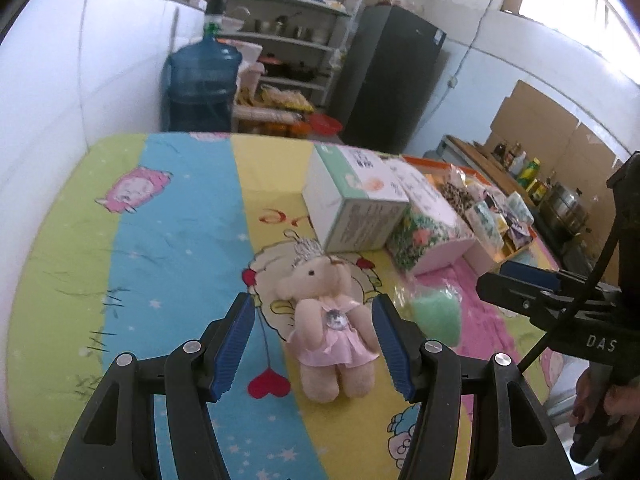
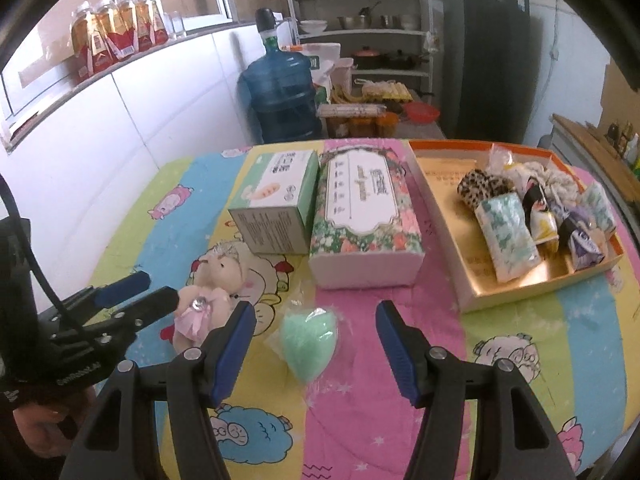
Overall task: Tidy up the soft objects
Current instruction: 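Move the left tool to the pink-dressed teddy bear while the right tool reaches the green sponge, then grasp the teddy bear with the left tool while the right tool grasps the mint-green heart sponge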
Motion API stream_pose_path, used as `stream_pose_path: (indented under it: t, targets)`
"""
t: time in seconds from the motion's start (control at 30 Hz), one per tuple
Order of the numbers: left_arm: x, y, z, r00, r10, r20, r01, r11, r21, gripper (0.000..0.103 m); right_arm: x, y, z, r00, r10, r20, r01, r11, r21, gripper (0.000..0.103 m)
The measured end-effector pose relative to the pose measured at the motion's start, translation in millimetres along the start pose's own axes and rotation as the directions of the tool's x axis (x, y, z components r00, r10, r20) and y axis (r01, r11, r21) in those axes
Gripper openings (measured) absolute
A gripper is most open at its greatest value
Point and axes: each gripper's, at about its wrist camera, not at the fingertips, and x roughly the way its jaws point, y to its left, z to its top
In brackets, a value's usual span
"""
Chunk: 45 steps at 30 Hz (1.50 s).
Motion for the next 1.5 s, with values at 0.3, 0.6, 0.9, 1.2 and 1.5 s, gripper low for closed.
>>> stream_pose_path:
  t: [0.3, 0.6, 0.9, 1.2, 1.5]
  targets:
    - [34.3, -7.4, 0.5, 0.997, -0.048, -0.065, 0.048, 0.999, 0.009, 0.063, 8.3, -3.0, -5.8, 1.000, 0.001, -0.027, 0.000, 1.000, 0.028, 0.063]
    - [53.3, -7.1, -0.9, 0.993, -0.068, -0.097, 0.067, 0.998, -0.013, 0.063, 18.0, -3.4, -8.3, 0.999, 0.011, -0.048, -0.009, 0.999, 0.045, 0.063]
    - [63.9, -8.2, -4.5, 0.989, -0.074, -0.126, 0.074, 0.997, -0.004, 0.063, 32.9, -3.3, -10.7, 0.997, 0.021, -0.077, -0.016, 0.998, 0.062, 0.063]
    - [66.6, -9.2, -4.1, 0.991, -0.066, -0.118, 0.069, 0.997, 0.022, 0.049, 50.5, -2.1, -13.5, 0.992, 0.030, -0.123, -0.023, 0.998, 0.054, 0.051]
    - [65.3, -8.2, -5.7, 0.989, -0.093, -0.112, 0.097, 0.995, 0.032, 0.038, 57.8, -2.3, -16.1, 0.989, 0.054, -0.141, -0.044, 0.997, 0.070, 0.040]
